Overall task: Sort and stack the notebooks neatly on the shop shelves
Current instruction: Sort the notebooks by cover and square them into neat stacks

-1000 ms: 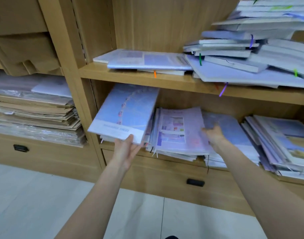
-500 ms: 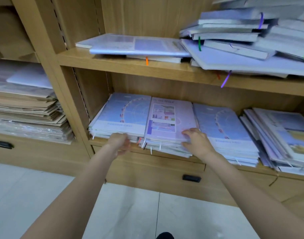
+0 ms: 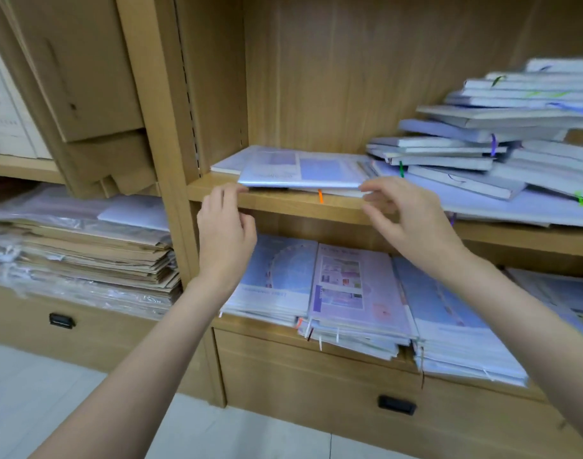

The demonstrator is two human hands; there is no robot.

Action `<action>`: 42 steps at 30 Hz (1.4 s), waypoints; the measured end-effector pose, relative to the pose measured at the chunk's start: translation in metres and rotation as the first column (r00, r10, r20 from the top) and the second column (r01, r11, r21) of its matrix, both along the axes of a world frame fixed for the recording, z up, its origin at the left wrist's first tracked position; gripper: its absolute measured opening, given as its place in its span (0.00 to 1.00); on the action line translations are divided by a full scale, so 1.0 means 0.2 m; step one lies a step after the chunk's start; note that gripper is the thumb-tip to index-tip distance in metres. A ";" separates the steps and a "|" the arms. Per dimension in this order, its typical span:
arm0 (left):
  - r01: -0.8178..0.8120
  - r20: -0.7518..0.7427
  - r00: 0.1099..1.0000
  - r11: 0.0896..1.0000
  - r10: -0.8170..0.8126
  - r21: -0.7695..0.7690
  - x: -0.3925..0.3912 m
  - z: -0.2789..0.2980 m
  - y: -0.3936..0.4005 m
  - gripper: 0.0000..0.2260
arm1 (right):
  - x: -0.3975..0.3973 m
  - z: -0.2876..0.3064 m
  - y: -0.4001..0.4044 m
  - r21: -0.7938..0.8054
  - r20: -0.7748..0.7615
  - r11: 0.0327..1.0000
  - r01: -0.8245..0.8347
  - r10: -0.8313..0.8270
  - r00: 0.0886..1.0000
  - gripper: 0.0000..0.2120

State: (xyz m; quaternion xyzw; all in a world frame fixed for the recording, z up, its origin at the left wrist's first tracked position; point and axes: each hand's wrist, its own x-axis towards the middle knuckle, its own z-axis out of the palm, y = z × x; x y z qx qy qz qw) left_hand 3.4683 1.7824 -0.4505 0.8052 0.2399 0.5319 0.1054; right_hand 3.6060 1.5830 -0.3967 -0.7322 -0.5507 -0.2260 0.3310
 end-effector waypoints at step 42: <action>0.677 0.644 0.721 -0.066 0.256 -0.733 -0.72 -0.19 0.02 0.17 | -0.48 -0.15 0.20 -0.156 -0.713 0.934 -0.321 0.118 0.691 0.28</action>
